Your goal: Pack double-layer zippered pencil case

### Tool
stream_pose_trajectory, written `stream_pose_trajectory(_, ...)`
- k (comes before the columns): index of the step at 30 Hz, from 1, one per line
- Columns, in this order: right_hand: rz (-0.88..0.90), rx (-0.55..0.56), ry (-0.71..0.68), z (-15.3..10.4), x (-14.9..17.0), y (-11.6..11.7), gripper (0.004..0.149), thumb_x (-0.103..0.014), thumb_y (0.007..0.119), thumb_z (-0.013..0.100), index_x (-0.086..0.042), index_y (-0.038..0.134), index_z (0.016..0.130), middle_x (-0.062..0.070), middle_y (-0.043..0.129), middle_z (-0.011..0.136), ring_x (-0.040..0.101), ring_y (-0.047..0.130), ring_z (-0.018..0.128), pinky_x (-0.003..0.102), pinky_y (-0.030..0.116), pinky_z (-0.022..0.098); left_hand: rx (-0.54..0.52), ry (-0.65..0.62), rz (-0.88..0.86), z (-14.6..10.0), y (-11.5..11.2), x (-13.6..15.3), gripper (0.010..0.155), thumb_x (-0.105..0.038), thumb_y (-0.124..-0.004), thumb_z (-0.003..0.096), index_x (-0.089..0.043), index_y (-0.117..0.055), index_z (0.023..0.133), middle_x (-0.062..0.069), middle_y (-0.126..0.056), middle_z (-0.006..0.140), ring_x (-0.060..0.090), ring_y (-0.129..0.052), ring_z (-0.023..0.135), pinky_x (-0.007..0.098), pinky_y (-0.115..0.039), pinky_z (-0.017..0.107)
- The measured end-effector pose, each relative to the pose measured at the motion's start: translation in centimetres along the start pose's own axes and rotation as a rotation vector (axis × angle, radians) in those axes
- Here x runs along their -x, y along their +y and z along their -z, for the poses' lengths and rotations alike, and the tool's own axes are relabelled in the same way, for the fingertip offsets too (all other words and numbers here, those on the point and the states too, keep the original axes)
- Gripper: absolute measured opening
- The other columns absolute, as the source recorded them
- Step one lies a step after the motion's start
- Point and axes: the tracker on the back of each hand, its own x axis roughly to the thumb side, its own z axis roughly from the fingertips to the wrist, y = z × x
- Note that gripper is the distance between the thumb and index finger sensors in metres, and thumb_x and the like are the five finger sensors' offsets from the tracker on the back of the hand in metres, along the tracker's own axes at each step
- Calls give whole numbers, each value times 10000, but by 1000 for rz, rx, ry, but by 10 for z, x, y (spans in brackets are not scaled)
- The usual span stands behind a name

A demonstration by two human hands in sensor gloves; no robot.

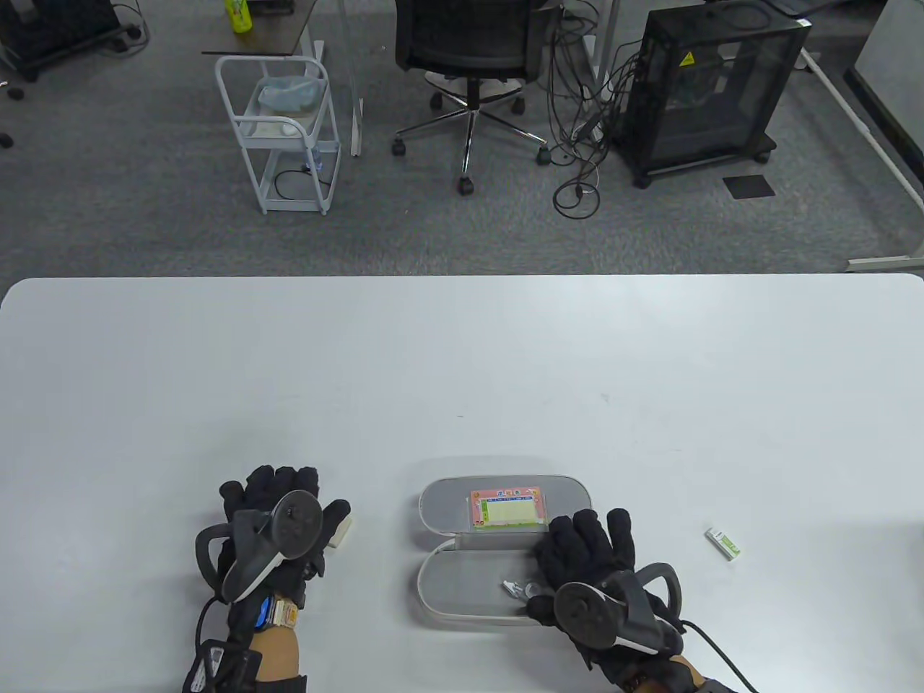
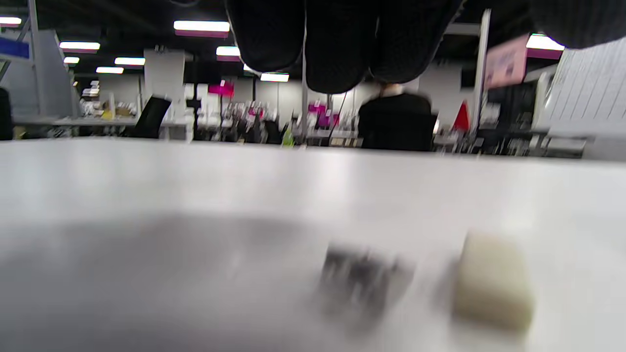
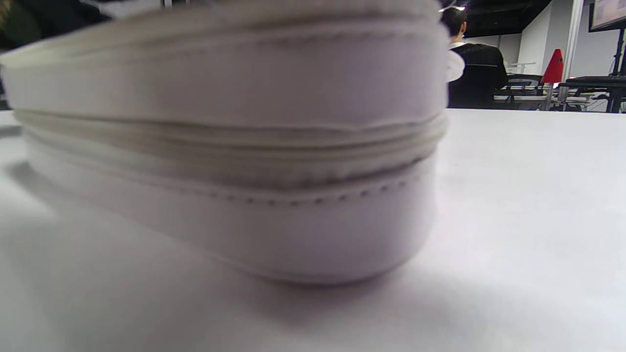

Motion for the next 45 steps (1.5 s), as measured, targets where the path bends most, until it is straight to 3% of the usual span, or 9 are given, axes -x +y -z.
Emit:
stream_pose_trajectory(7,43,42,38,-3,12,-8,750,-633,627,395,-187,656,998,154,513,1139,489,407,1046,674,176,703,242,-54,279,16,-38,-28,719,-719,-620,414,-281,-641,985,36,-595,1147,433,-488,1118,699,-337,764)
stream_pose_trajectory(13,71,54,68,-4,21,-12,742,-630,633,400,-191,659,997,154,520,1138,489,410,1047,675,179,703,112,-121,230,11,-31,-38,542,-582,-742,453,-266,-785,891,4,-740,1068,420,-537,1111,700,-342,767)
stream_pose_trajectory(16,77,87,122,-7,34,-18,733,-626,641,406,-193,662,998,149,530,1137,489,417,1047,676,182,705,-131,-279,96,-5,-8,-58,546,-578,-711,455,-248,-786,883,31,-766,1039,386,-680,1053,672,-445,754)
stream_pose_trajectory(20,-15,139,247,-11,66,-27,731,-626,642,415,-197,653,1006,151,533,1139,491,429,1046,678,191,704,-266,-579,-106,-38,17,-107,552,-571,-705,458,-231,-774,887,45,-763,1031,387,-698,1030,656,-467,751)
stream_pose_trajectory(26,161,141,490,-25,127,-25,734,-623,644,425,-186,644,1014,163,539,1134,496,443,1039,681,202,703,-223,-816,284,-73,-1,-170,552,-594,-707,443,-270,-789,883,11,-785,1039,376,-700,1049,662,-451,759)
stream_pose_trajectory(29,281,165,584,-32,148,-21,734,-616,652,432,-173,640,1017,170,553,1127,500,447,1035,684,198,701,-56,-813,310,-71,-18,-175,582,-607,-650,446,-275,-713,920,96,-584,1102,425,-575,1072,661,-421,765)
stream_pose_trajectory(33,258,175,728,-42,172,-17,721,-595,670,444,-161,640,1019,172,575,1118,507,463,1028,685,210,700,8,-813,231,-66,-19,-169,638,-637,-617,439,-271,-628,961,107,-472,1126,433,-503,1088,668,-386,767)
stream_pose_trajectory(40,119,39,983,-53,199,-2,637,-474,740,464,-155,678,1012,178,626,1102,506,528,1007,687,226,703,-169,-865,161,-69,-5,-161,637,-658,-605,429,-287,-683,941,32,-706,1061,381,-704,1029,641,-481,755)
stream_pose_trajectory(45,55,-61,1053,-51,205,12,702,-547,738,445,-182,647,1038,187,549,1141,529,417,1029,689,153,692,-228,-831,94,-67,5,-149,627,-654,-608,434,-285,-696,933,31,-730,1046,379,-730,1012,636,-496,750)
